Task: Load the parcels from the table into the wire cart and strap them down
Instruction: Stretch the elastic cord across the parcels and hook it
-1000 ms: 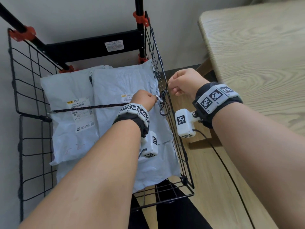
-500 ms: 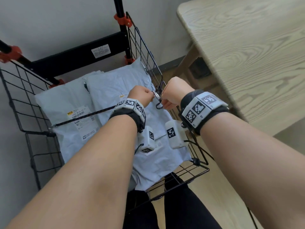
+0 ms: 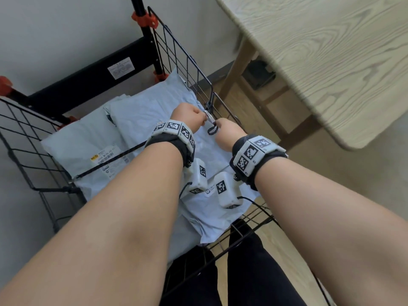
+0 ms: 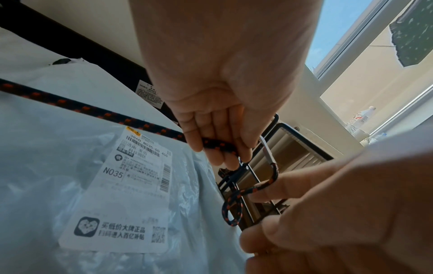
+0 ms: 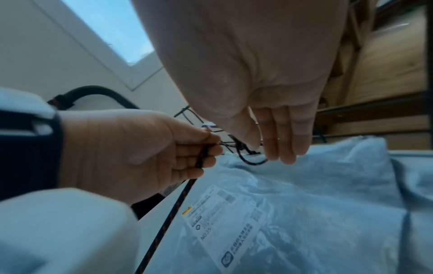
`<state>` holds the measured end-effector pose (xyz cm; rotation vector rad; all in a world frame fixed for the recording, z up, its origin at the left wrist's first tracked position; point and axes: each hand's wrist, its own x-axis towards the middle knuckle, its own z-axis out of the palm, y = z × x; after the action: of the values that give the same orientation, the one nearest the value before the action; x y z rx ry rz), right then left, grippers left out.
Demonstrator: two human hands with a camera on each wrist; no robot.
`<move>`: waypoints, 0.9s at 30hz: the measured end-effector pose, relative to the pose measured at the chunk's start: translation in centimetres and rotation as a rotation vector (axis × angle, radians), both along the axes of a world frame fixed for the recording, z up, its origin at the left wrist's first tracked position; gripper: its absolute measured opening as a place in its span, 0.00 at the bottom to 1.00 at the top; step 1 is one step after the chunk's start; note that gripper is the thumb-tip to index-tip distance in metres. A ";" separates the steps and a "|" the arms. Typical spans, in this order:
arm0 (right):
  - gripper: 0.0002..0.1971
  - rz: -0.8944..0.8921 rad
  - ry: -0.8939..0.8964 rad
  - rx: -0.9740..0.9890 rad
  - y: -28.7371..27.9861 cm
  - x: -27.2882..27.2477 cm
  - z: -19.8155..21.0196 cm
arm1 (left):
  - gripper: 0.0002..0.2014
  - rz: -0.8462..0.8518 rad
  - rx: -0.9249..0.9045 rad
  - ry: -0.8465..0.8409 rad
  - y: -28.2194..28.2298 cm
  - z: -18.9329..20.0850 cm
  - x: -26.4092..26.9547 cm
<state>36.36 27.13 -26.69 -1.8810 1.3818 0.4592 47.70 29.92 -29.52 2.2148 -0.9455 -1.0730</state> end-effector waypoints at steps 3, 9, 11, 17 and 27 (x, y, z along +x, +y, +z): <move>0.24 -0.073 -0.083 0.101 0.2 -0.4 -0.9 | 0.10 -0.009 -0.003 -0.005 0.0 -0.3 0.1; 0.17 -0.107 -0.138 0.149 0.2 -1.1 -2.2 | 0.11 -0.043 -0.001 -0.012 0.0 -0.7 0.1; 0.14 -0.130 -0.144 0.155 0.4 -1.3 -2.6 | 0.12 -0.051 0.003 -0.006 0.0 -0.8 0.0; 0.12 -0.224 -0.107 0.218 1.1 -0.6 -3.9 | 0.04 0.015 0.097 -0.007 -0.7 -0.2 -0.5; 0.14 -0.115 0.051 0.535 4.2 0.0 -5.2 | 0.11 -0.005 0.191 -0.052 -0.6 -2.1 0.2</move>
<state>36.37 31.30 -31.89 -1.3571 1.2374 0.7399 47.86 29.37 -31.62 2.4061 -0.9038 -1.1557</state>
